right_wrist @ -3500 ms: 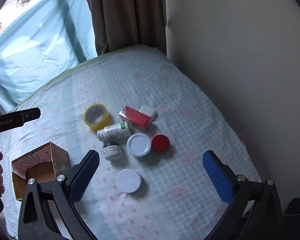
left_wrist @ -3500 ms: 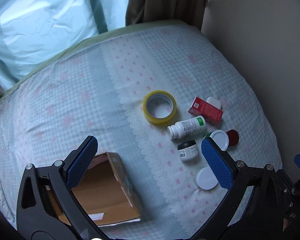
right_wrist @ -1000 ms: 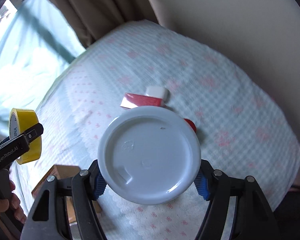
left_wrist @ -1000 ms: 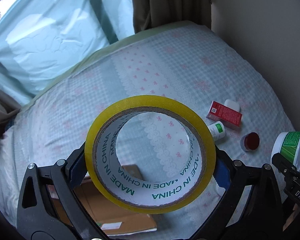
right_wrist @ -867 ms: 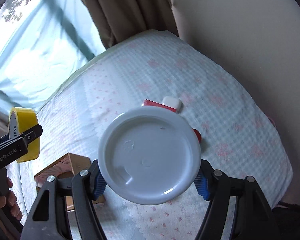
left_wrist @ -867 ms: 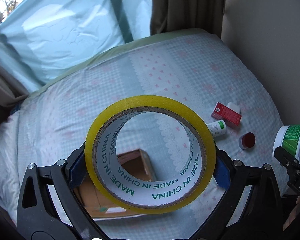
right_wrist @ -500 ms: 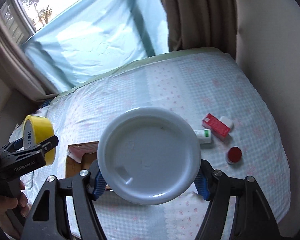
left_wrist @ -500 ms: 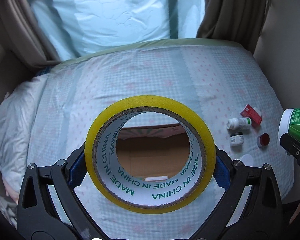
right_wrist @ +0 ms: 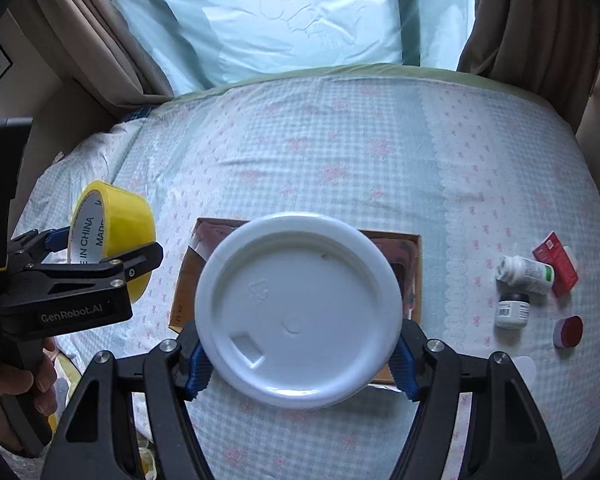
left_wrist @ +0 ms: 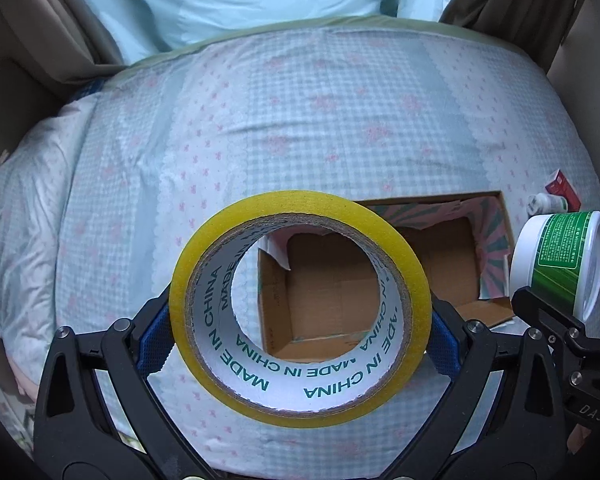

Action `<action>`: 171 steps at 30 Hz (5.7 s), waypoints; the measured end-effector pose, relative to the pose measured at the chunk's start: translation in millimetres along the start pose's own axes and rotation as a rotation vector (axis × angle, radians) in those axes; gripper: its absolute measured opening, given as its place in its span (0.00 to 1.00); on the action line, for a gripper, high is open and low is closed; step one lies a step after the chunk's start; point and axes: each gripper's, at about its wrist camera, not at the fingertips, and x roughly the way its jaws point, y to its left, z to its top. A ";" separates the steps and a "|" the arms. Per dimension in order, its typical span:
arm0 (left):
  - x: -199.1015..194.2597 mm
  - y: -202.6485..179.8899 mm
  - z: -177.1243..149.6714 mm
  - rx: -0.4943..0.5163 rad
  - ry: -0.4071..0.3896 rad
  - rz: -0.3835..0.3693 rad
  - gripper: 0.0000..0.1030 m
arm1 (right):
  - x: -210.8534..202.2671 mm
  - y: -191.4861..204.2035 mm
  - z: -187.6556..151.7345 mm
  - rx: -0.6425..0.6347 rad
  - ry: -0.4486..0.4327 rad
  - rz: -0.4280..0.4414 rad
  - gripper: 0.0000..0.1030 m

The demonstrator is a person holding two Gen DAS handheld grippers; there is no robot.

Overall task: Organize rigid objects
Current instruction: 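Carry both items to the cardboard box and release them inside, then withdraw both tools and reach toward the Metal DX jar and red-lidded jar, then grasp the Metal DX jar with the left tool while the right grasps the red-lidded jar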

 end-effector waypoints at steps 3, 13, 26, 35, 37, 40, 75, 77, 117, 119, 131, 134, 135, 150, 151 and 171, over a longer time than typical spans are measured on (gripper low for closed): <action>39.7 3.8 6.0 0.027 0.054 -0.014 0.97 | 38.5 3.8 2.5 -0.004 0.052 -0.016 0.65; 147.3 -44.0 16.8 0.164 0.184 -0.078 0.97 | 138.6 -20.7 -4.9 -0.100 0.201 -0.079 0.65; 169.7 -70.9 16.7 0.259 0.220 -0.083 0.97 | 155.8 -37.0 -14.4 -0.209 0.267 -0.066 0.65; 166.9 -68.1 10.0 0.270 0.256 -0.099 1.00 | 136.5 -37.8 -19.5 -0.224 0.187 -0.039 1.00; 165.4 -64.6 7.4 0.249 0.260 -0.121 1.00 | 136.3 -39.3 -20.9 -0.209 0.208 -0.030 1.00; 161.5 -62.6 5.5 0.239 0.250 -0.122 1.00 | 134.0 -38.7 -23.5 -0.211 0.212 -0.028 1.00; 142.0 -43.1 -9.0 0.172 0.166 -0.184 1.00 | 133.2 -18.7 -35.1 -0.257 0.182 -0.053 1.00; 132.4 -42.4 -10.7 0.178 0.149 -0.186 1.00 | 125.7 -15.3 -36.1 -0.279 0.177 -0.064 1.00; -20.2 -367.9 -14.5 0.084 -0.062 -0.076 1.00 | -95.4 -361.6 -85.2 0.104 0.003 -0.295 1.00; 4.7 -384.0 -11.5 0.099 -0.031 -0.091 1.00 | -77.8 -375.3 -88.3 0.122 0.026 -0.292 1.00; 142.8 -442.4 -18.0 0.138 0.111 -0.131 1.00 | 25.5 -421.3 -119.0 0.235 0.075 -0.292 1.00; 159.7 -447.1 -21.2 0.126 0.108 -0.128 0.96 | 38.2 -423.1 -123.1 0.258 0.059 -0.300 1.00; 164.5 -448.0 -21.9 0.119 0.107 -0.131 0.94 | 42.0 -423.8 -124.4 0.269 0.053 -0.303 0.99; 180.2 -459.7 -32.5 0.107 0.051 -0.177 0.52 | 57.8 -412.4 -127.0 0.290 -0.032 -0.359 0.49; 180.5 -459.0 -33.0 0.103 0.051 -0.184 0.52 | 58.9 -410.6 -126.3 0.290 -0.033 -0.363 0.49; 110.2 -417.2 -14.7 0.050 -0.034 -0.221 0.52 | 14.2 -395.2 -117.3 0.263 -0.101 -0.377 0.48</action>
